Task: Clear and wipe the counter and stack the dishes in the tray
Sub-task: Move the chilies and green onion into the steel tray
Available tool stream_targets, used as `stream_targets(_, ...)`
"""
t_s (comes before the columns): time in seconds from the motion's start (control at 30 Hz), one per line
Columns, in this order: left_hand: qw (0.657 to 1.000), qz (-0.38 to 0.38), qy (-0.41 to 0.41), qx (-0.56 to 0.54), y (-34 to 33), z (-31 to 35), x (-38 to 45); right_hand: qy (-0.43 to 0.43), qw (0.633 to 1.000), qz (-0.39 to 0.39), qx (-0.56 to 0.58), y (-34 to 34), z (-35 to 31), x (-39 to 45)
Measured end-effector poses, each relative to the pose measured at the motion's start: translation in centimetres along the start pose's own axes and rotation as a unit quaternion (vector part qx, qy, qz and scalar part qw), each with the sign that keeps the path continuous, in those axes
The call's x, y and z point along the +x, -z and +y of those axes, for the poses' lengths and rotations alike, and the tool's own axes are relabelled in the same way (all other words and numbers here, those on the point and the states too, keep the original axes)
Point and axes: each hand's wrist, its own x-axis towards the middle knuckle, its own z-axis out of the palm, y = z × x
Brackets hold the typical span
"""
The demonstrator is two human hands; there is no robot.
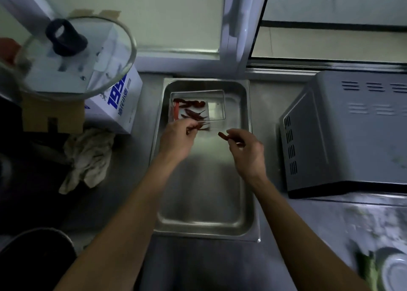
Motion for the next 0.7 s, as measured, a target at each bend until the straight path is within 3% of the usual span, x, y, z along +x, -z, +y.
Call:
stream_targets(0.37, 0.989, -0.036, -0.064, 0.130, -0.4, -3.3, 9.7, -0.008, 1.000, -0.013, -0.007, -4.2, 1.2, 7.0)
stream_targets(0.7, 0.985, -0.060, -0.087, 0.140, -1.8, -7.0, 10.0, 0.045, 0.998, -0.022, -0.024, -7.3, 2.8, 11.8)
